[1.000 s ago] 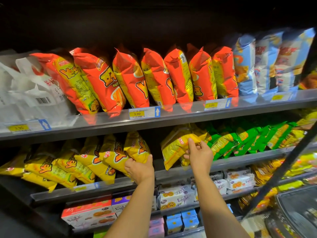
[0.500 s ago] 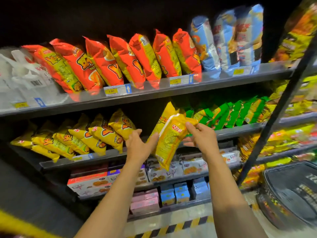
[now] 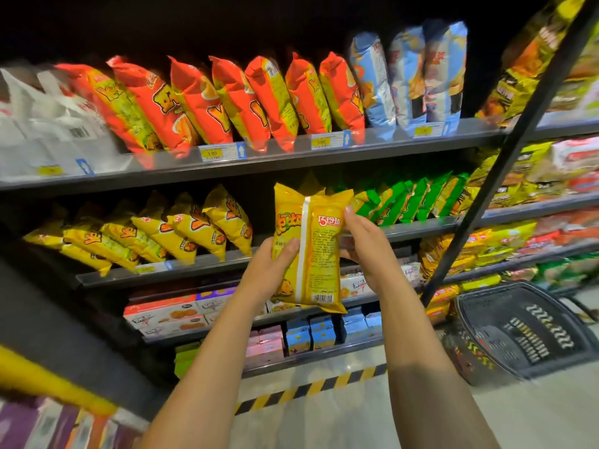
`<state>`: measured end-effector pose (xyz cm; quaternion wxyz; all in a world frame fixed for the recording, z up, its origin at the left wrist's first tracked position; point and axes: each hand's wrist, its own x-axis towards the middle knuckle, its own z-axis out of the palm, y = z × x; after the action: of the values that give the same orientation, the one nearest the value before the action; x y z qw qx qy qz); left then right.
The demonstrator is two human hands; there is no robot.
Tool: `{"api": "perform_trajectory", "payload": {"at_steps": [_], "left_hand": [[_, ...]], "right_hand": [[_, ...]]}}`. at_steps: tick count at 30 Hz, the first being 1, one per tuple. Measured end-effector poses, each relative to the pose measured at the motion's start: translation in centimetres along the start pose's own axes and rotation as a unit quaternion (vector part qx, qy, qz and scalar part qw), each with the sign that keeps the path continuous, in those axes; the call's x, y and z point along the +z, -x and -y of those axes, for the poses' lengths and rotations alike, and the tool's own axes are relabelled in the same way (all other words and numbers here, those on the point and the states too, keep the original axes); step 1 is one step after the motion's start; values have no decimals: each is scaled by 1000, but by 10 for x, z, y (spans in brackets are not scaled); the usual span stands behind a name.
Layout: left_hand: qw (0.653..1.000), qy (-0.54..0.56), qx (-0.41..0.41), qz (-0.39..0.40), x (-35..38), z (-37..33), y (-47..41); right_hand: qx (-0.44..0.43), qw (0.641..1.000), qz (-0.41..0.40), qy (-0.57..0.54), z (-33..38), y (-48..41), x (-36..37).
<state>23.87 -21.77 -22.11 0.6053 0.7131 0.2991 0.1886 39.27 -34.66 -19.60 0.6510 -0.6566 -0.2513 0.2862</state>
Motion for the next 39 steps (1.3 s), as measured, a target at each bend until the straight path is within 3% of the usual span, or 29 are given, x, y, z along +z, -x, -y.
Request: {"api": "perform_trajectory", "payload": {"at_steps": [5, 11, 14, 21, 26, 29, 36, 39], "left_hand": [[999, 1, -7, -34, -7, -8, 16], [998, 22, -49, -12, -2, -15, 28], [991, 92, -99, 23, -4, -19, 28], [965, 223, -135, -41, 8, -33, 17], [955, 264, -117, -61, 24, -50, 4], [958, 259, -111, -54, 38, -60, -3], [988, 118, -98, 0, 88, -91, -13], [995, 31, -73, -62, 102, -87, -20]], "right_hand": [[41, 999, 24, 25, -13, 22, 38], [3, 998, -45, 42, -23, 33, 49], [38, 999, -33, -17, -27, 30, 35], [116, 980, 14, -158, -33, 9, -2], [176, 952, 49, -244, -42, -7, -27], [165, 956, 60, -235, -40, -16, -42], [87, 995, 42, -29, -16, -26, -58], [89, 991, 96, -26, -5, -28, -64]]}}
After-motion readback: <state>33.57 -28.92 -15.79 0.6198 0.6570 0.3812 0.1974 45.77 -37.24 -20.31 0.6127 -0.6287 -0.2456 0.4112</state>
